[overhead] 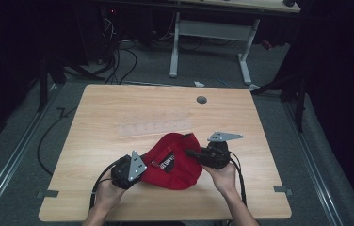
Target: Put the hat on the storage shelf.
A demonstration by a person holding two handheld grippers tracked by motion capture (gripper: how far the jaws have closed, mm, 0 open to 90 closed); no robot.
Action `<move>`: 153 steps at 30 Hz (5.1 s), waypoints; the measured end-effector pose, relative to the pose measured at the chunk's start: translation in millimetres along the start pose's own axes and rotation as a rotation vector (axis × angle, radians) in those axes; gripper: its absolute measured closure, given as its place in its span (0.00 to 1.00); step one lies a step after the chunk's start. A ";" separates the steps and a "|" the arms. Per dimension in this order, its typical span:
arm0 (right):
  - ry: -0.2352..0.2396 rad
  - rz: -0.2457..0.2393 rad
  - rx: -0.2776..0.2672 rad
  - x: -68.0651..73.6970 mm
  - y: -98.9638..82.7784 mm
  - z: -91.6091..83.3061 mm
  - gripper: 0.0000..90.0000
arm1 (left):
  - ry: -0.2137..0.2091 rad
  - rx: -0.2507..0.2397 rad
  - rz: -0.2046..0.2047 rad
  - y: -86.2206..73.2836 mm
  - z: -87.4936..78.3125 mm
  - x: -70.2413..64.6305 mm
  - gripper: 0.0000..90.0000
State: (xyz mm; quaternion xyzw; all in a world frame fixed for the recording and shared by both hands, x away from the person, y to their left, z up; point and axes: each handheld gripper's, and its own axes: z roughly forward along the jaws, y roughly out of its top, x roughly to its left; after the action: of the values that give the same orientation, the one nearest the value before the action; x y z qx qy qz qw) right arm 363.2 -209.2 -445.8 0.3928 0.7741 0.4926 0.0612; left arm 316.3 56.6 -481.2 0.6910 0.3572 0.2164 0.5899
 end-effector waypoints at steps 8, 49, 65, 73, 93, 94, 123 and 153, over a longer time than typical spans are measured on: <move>-0.020 0.048 -0.076 -7.7 0.2 -7.9 0.66 | -0.057 0.076 0.041 4.6 -1.1 -12.2 0.91; -0.476 0.024 0.128 -65.4 -78.4 2.0 0.44 | 0.055 -0.109 -0.383 53.0 -20.6 61.2 0.94; -0.499 -0.013 0.139 -61.8 -79.5 5.7 0.43 | 0.085 -0.192 -0.485 83.8 -26.8 91.0 0.94; -0.499 -0.012 0.139 -61.7 -79.5 5.8 0.43 | 0.110 -0.219 -0.488 95.0 -17.0 105.1 0.94; -0.499 -0.013 0.140 -61.5 -79.6 5.9 0.42 | 0.199 -0.251 -0.491 100.6 16.2 145.7 0.94; -0.499 -0.014 0.140 -61.5 -79.5 5.9 0.42 | 0.202 -0.252 -0.492 99.8 17.5 146.9 0.94; -0.492 -0.019 0.144 -60.9 -79.5 6.2 0.40 | 0.269 -0.240 -0.521 74.0 44.6 163.2 0.94; -0.489 -0.021 0.144 -60.8 -79.5 6.3 0.40 | 0.266 -0.134 -0.542 47.7 37.8 155.2 0.91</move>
State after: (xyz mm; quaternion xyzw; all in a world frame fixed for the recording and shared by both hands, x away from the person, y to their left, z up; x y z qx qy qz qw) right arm 364.2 -261.7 -531.3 0.4956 0.7735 0.3259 0.2233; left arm 456.0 145.5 -461.8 0.4958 0.5874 0.1629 0.6185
